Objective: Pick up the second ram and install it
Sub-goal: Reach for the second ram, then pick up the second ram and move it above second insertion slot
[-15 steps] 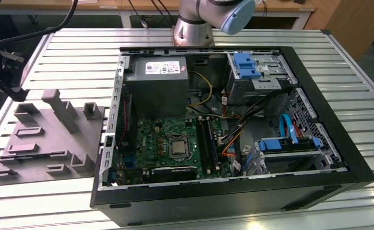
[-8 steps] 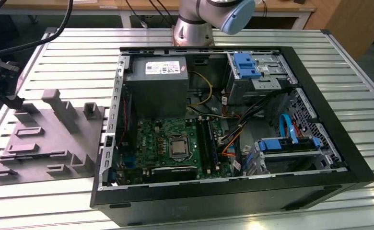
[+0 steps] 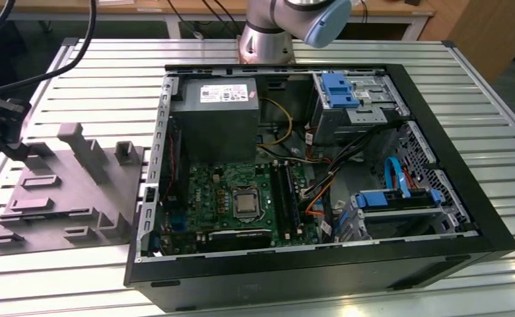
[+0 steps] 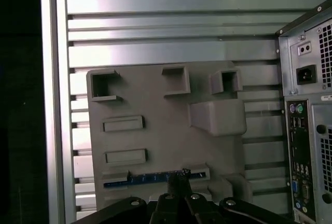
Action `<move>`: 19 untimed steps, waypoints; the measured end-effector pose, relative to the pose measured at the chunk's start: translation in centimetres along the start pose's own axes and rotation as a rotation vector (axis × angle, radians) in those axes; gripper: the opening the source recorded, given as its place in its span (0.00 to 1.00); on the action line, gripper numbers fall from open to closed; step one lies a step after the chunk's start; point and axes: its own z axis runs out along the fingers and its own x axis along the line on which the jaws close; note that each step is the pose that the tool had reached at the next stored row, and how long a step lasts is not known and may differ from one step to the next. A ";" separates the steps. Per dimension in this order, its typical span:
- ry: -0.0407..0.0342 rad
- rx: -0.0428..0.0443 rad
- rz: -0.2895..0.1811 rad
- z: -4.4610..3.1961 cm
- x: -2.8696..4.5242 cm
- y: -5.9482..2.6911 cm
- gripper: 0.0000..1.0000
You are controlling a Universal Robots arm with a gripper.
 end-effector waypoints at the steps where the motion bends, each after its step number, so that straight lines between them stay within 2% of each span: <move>1: 0.0000 0.0000 0.000 0.17 0.05 -0.12 0.10; 10: -0.0002 -0.0001 0.000 1.38 0.39 -1.13 0.10; 19: 0.0000 0.0000 0.000 1.64 0.43 -1.17 0.10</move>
